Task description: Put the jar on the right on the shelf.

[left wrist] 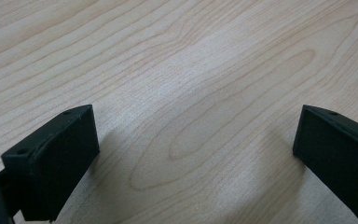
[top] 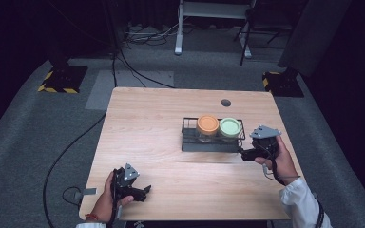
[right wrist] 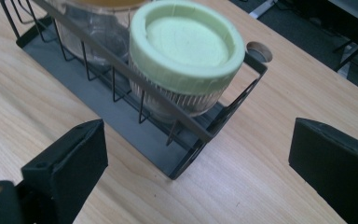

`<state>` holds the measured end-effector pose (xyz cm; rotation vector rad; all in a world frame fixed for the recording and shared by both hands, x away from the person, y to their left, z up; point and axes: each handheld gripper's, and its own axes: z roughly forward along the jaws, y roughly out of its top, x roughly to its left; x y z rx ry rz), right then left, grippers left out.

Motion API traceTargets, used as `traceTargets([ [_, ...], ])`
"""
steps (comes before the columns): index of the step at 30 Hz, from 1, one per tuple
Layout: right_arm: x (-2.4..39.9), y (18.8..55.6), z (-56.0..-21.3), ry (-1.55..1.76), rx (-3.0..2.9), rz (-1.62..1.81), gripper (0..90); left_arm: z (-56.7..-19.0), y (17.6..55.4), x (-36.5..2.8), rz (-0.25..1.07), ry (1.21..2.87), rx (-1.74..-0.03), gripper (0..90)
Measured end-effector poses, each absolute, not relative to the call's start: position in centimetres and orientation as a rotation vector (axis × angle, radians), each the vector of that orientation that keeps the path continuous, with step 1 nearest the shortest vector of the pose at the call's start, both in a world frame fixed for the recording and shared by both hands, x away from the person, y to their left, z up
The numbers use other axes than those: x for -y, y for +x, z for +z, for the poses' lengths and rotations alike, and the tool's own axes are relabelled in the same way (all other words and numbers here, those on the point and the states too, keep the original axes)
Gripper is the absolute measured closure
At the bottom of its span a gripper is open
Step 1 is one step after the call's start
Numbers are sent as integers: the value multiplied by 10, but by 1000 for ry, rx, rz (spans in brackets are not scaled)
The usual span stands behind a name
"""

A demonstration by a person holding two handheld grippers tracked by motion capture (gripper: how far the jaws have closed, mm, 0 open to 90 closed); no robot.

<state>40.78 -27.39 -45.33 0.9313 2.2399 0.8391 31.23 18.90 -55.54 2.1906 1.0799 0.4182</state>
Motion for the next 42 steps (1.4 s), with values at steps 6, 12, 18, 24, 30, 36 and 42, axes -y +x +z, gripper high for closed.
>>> traceTargets([
  [6, 277, 402, -464, 925, -2256, 808, 44, -555, 312, -189, 418, 2191, -1080, 0],
  [12, 282, 396, -471, 922, -2262, 785, 44, -555, 312, -189, 420, 2192, -1078, 0],
  [18, 286, 390, -477, 909, -2273, 758, 44, -555, 312, -189, 418, 2191, -1079, 0],
  [24, 291, 384, -482, 903, -2282, 730, 44, -555, 313, -189, 420, 2192, -1078, 0],
  [30, 300, 376, -488, 916, -2276, 726, 44, -555, 313, -189, 420, 2193, -1078, 0],
  [36, 308, 369, -498, 908, -2267, 693, 41, -555, 313, -189, 420, 2192, -1078, 0],
  [42, 317, 364, -509, 930, -2274, 672, 41, -555, 313, -189, 420, 2193, -1078, 0],
])
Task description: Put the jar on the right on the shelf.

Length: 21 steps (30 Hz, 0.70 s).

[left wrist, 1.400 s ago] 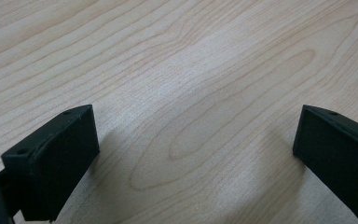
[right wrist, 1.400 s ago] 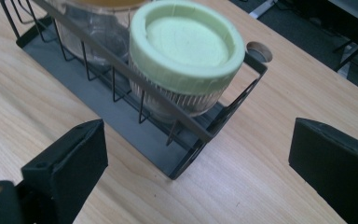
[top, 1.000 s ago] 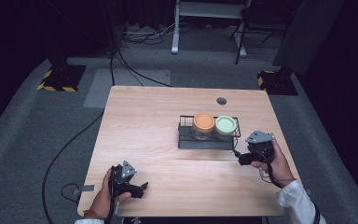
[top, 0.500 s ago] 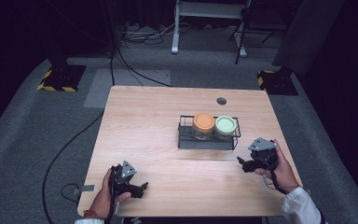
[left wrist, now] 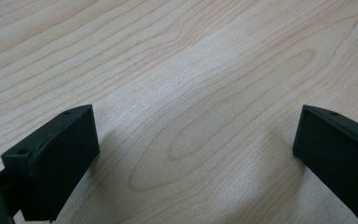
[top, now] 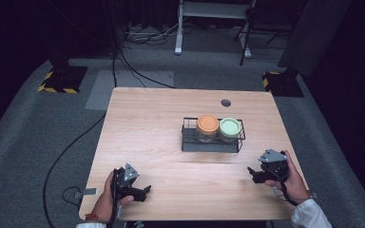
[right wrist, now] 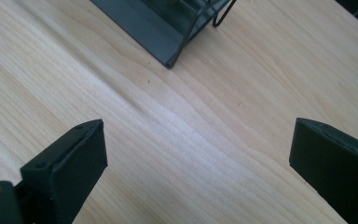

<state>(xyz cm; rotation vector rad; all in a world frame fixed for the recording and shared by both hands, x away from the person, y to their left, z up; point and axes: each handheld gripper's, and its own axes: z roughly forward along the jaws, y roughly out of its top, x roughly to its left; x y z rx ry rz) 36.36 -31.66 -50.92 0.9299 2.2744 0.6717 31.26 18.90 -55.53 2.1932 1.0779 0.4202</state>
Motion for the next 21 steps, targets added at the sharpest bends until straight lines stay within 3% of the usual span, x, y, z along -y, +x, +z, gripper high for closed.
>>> traceTargets([
  [21, 345, 347, -527, 1006, -2298, 758, 41, -555, 313, -189, 420, 2192, -1078, 0],
])
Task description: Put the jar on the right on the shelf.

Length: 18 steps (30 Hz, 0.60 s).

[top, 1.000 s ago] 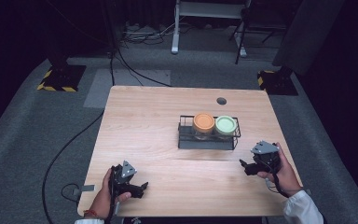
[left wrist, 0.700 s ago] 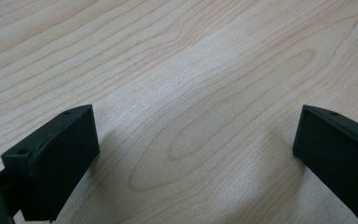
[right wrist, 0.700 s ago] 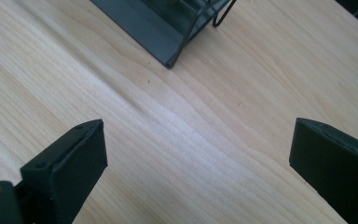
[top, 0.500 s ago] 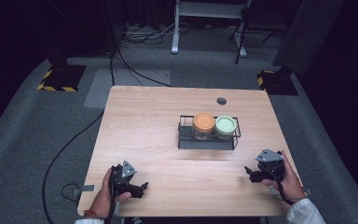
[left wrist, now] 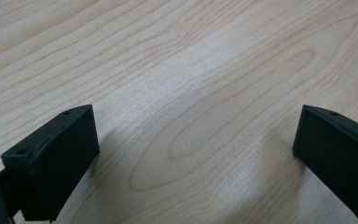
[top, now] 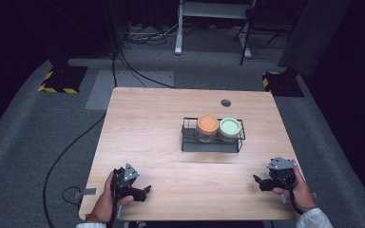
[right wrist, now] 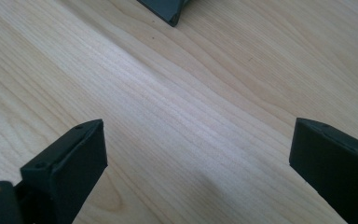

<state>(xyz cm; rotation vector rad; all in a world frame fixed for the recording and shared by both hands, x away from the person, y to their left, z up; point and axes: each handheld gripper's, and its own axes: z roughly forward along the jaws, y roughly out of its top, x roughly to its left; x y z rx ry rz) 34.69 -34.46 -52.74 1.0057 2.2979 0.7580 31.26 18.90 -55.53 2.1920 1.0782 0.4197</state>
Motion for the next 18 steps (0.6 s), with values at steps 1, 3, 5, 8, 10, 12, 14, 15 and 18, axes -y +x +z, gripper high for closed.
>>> traceTargets([
  [1, 346, 346, -528, 1011, -2297, 765, 41, -555, 313, -189, 419, 2193, -1077, 0],
  [3, 349, 344, -531, 1024, -2296, 775, 41, -555, 313, -189, 420, 2193, -1078, 0],
  [5, 352, 343, -533, 1039, -2295, 781, 41, -555, 313, -189, 419, 2192, -1079, 0],
  [8, 358, 341, -536, 1068, -2291, 801, 41, -555, 313, -189, 418, 2191, -1077, 0],
  [10, 362, 340, -538, 1085, -2289, 805, 41, -555, 313, -189, 417, 2190, -1077, 0],
  [12, 365, 338, -541, 1104, -2287, 817, 41, -555, 313, -189, 417, 2190, -1076, 0],
  [14, 368, 337, -543, 1114, -2288, 820, 41, -555, 314, -189, 417, 2190, -1076, 0],
  [15, 370, 335, -545, 1121, -2287, 821, 41, -555, 314, -189, 416, 2190, -1076, 0],
  [18, 375, 334, -549, 1145, -2288, 826, 41, -555, 314, -189, 417, 2193, -1073, 0],
])
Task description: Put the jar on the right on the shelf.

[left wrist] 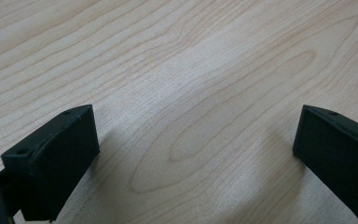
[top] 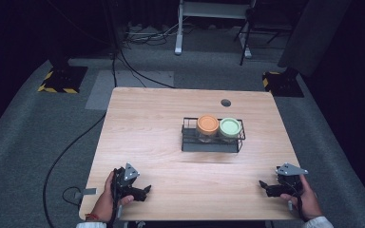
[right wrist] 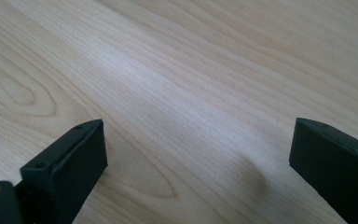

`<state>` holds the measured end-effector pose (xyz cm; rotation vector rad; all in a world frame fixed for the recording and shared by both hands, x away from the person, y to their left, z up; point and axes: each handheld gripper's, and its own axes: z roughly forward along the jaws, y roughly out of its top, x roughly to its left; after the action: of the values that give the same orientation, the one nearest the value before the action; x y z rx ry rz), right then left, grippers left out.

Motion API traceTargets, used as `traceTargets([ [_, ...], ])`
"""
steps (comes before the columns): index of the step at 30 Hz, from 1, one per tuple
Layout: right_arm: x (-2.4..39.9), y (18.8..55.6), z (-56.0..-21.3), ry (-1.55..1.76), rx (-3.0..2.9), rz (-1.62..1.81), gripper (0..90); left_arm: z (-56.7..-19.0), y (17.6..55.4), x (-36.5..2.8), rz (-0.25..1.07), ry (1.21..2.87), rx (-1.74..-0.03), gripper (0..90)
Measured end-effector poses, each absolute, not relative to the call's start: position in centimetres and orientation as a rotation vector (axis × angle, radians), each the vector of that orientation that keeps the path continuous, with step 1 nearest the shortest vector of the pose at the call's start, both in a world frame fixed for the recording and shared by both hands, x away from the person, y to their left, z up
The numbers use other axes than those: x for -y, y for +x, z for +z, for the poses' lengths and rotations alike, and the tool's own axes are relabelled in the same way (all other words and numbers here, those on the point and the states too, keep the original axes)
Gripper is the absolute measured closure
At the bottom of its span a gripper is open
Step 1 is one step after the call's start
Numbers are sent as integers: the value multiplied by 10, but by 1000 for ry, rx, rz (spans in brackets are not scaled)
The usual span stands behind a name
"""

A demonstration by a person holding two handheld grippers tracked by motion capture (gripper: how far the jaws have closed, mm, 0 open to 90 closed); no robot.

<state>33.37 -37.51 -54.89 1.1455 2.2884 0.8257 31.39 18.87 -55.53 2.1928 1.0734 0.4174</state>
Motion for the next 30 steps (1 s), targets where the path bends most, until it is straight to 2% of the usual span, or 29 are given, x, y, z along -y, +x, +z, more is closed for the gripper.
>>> traceTargets([
  [9, 389, 330, -556, 1210, -2265, 885, 5, -555, 314, -188, 416, 2191, -1076, 0],
  [30, 407, 334, -560, 1297, -2238, 944, 3, -555, 313, -189, 419, 2194, -1075, 0],
])
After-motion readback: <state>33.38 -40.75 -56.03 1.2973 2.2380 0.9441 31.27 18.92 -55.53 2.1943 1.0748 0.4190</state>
